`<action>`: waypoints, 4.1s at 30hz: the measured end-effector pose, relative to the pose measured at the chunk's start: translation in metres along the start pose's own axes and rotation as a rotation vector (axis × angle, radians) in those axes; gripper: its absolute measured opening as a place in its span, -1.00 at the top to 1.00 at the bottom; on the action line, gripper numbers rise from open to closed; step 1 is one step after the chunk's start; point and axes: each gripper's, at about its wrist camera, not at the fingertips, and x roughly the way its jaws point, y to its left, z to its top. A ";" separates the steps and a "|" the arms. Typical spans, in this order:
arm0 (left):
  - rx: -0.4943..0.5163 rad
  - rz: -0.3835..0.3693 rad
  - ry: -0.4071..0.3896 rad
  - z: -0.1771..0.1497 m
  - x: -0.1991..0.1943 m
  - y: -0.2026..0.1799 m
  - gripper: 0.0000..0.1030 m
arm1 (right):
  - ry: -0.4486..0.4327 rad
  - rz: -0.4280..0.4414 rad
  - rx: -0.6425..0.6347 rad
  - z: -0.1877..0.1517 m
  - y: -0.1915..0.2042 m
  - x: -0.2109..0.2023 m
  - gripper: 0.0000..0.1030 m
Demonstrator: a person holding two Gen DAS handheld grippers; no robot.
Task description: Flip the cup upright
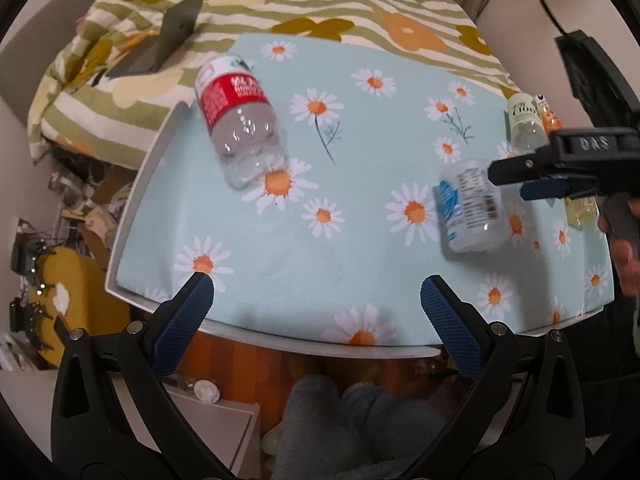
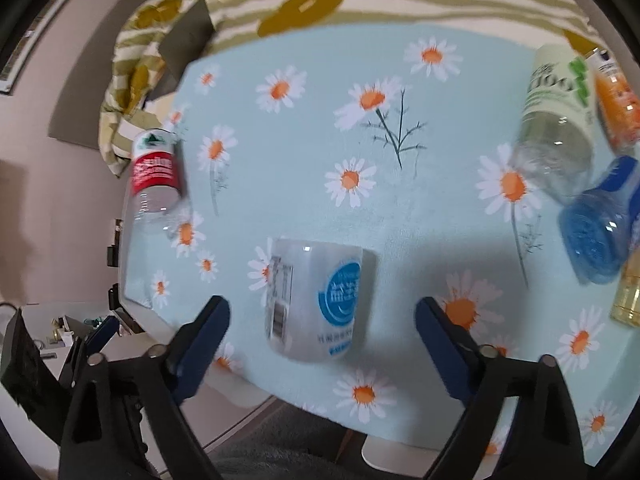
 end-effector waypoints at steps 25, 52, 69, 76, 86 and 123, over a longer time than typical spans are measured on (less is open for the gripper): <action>0.031 -0.065 0.006 0.001 0.010 -0.007 -1.00 | -0.092 0.022 0.047 0.007 -0.007 0.000 -0.01; 0.111 -0.067 -0.032 -0.034 0.026 0.007 -1.00 | -0.881 -0.388 -0.048 -0.115 0.043 0.031 -0.04; 0.150 -0.069 -0.050 -0.033 0.020 0.000 -1.00 | -0.870 -0.445 -0.128 -0.136 0.049 0.039 -0.07; 0.153 -0.061 -0.054 -0.033 0.018 0.000 -1.00 | -0.879 -0.426 -0.104 -0.134 0.045 0.036 -0.23; 0.145 -0.021 -0.078 -0.034 0.006 -0.004 -1.00 | -0.895 -0.324 -0.077 -0.140 0.040 0.018 -0.99; 0.173 0.049 -0.288 -0.039 -0.135 -0.089 -1.00 | -0.692 -0.433 0.014 -0.226 0.011 -0.156 -1.00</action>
